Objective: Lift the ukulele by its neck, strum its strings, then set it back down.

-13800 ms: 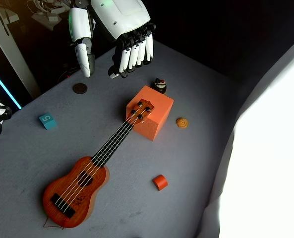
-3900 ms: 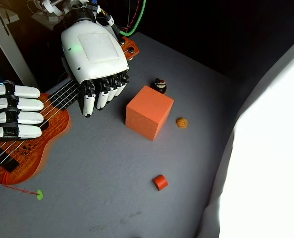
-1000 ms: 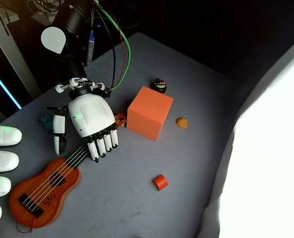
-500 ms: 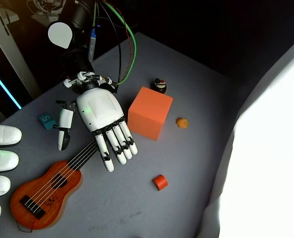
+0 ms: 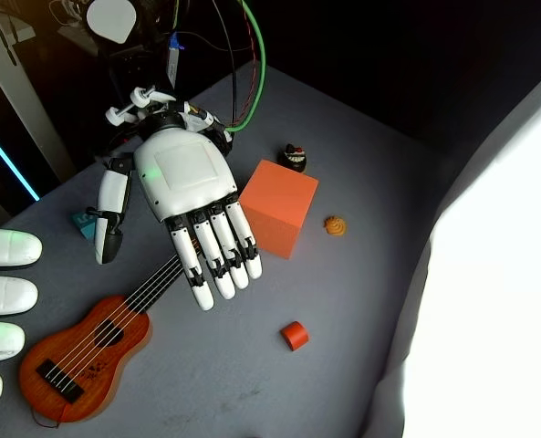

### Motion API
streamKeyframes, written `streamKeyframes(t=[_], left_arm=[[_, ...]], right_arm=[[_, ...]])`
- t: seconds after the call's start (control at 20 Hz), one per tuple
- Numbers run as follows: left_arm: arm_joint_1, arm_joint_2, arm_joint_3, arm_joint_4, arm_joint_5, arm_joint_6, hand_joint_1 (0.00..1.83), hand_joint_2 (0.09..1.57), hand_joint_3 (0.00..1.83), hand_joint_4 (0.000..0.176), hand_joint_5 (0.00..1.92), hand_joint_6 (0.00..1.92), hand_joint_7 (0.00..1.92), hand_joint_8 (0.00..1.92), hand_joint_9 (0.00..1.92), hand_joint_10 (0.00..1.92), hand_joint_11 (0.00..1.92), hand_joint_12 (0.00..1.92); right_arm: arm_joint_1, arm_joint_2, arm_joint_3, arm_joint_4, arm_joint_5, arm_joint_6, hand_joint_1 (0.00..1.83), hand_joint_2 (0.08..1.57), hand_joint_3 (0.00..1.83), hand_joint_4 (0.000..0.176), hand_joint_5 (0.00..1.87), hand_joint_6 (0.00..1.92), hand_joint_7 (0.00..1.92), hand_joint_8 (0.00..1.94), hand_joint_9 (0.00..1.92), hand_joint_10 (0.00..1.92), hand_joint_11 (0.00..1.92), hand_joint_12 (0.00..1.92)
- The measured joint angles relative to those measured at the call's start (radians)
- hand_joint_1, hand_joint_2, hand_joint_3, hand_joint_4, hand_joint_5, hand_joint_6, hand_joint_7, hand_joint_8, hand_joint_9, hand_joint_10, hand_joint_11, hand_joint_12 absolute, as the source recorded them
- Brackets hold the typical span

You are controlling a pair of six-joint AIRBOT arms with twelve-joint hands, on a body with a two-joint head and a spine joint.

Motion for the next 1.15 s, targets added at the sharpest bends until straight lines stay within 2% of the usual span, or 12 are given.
streamKeyframes(t=[0.05,0.1,0.15,0.2,0.3,0.4,0.5,0.55,0.7,0.75,0.8,1.15], left_arm=[[-0.019,0.019,-0.015,-0.026,-0.005,0.023,0.0,1.23,0.0,0.0,1.04,0.23,0.98,0.88,0.8,1.3,0.6,1.68],[-0.035,0.035,-0.028,-0.048,-0.007,0.042,0.0,1.23,0.0,0.0,1.04,0.23,0.98,0.88,0.8,1.3,0.6,1.68],[-0.061,0.055,-0.042,-0.082,-0.007,0.08,0.0,1.22,0.0,0.0,1.18,0.25,1.16,0.97,0.97,1.5,0.72,1.83],[-0.084,0.067,-0.049,-0.114,-0.005,0.125,0.0,1.22,0.0,0.0,1.18,0.25,1.16,0.97,0.97,1.5,0.72,1.83],[-0.153,0.084,-0.067,-0.206,0.028,0.286,0.0,1.21,0.0,0.0,1.2,0.47,1.14,1.3,1.02,1.71,0.8,1.92],[-0.187,0.089,-0.069,-0.233,0.033,0.341,0.0,1.22,0.0,0.0,1.14,0.62,1.1,1.35,1.0,1.72,0.78,1.92],[-0.217,0.097,-0.071,-0.306,0.036,0.389,0.0,1.24,0.0,0.0,1.06,1.01,1.09,1.46,1.0,1.76,0.8,1.92],[-0.234,0.099,-0.076,-0.352,0.045,0.432,0.0,1.24,0.0,0.0,1.02,1.13,1.08,1.5,0.99,1.78,0.81,1.92],[-0.269,0.105,-0.084,-0.408,0.061,0.449,0.0,1.24,0.0,0.0,1.03,1.15,1.12,1.42,1.02,1.75,0.82,1.92],[-0.279,0.106,-0.086,-0.415,0.064,0.452,0.0,1.25,0.0,0.0,1.02,1.3,1.11,1.5,1.02,1.79,0.82,1.92],[-0.294,0.112,-0.09,-0.428,0.063,0.463,0.0,1.25,0.0,0.0,1.01,1.33,1.09,1.51,1.0,1.79,0.82,1.92],[-0.331,0.134,-0.094,-0.474,0.08,0.501,0.0,1.25,0.0,0.0,0.97,1.33,1.05,1.56,0.98,1.79,0.82,1.92]], right_arm=[[-0.001,0.0,0.0,-0.001,0.0,0.0,0.04,1.31,0.0,0.0,0.79,1.09,1.01,0.91,0.78,1.44,0.54,1.92],[-0.001,0.001,0.0,-0.001,0.0,0.0,0.04,1.31,0.0,0.0,0.79,1.09,1.01,0.91,0.78,1.44,0.54,1.92],[-0.001,0.003,-0.002,-0.001,0.0,0.0,0.06,1.32,0.0,0.0,0.86,1.23,1.07,1.11,0.92,1.58,0.71,1.92],[-0.001,0.003,-0.004,0.0,0.001,0.0,0.06,1.32,0.0,0.0,0.86,1.23,1.07,1.11,0.92,1.58,0.71,1.92],[-0.001,0.003,-0.005,0.0,0.002,0.0,0.01,1.34,0.01,0.0,0.77,1.36,1.0,1.27,0.89,1.69,0.76,1.92],[-0.001,0.003,-0.005,0.0,0.002,0.0,0.0,1.35,0.01,0.0,0.86,1.34,1.1,1.34,1.0,1.75,0.81,1.92],[-0.006,0.004,-0.005,0.002,0.004,0.0,0.0,1.35,0.0,0.0,0.96,1.43,1.19,1.48,1.13,1.82,1.0,1.92],[-0.006,0.004,-0.005,0.0,0.003,0.0,0.0,1.35,0.0,0.0,0.97,1.45,1.19,1.48,1.13,1.79,1.01,1.92],[-0.006,0.004,-0.005,0.0,0.004,0.0,0.0,1.35,0.0,0.0,0.95,1.44,1.18,1.49,1.13,1.82,0.96,1.92],[-0.006,0.004,-0.005,0.0,0.004,0.0,0.0,1.34,0.0,0.0,0.93,1.42,1.16,1.45,1.08,1.83,0.91,1.92],[-0.006,0.004,-0.005,0.0,0.004,0.0,0.0,1.34,0.0,0.0,0.93,1.41,1.15,1.44,1.06,1.84,0.89,1.92],[-0.006,0.004,-0.01,-0.003,0.006,0.0,0.0,1.34,0.0,0.0,0.85,1.44,1.12,1.41,1.0,1.83,0.81,1.92]])
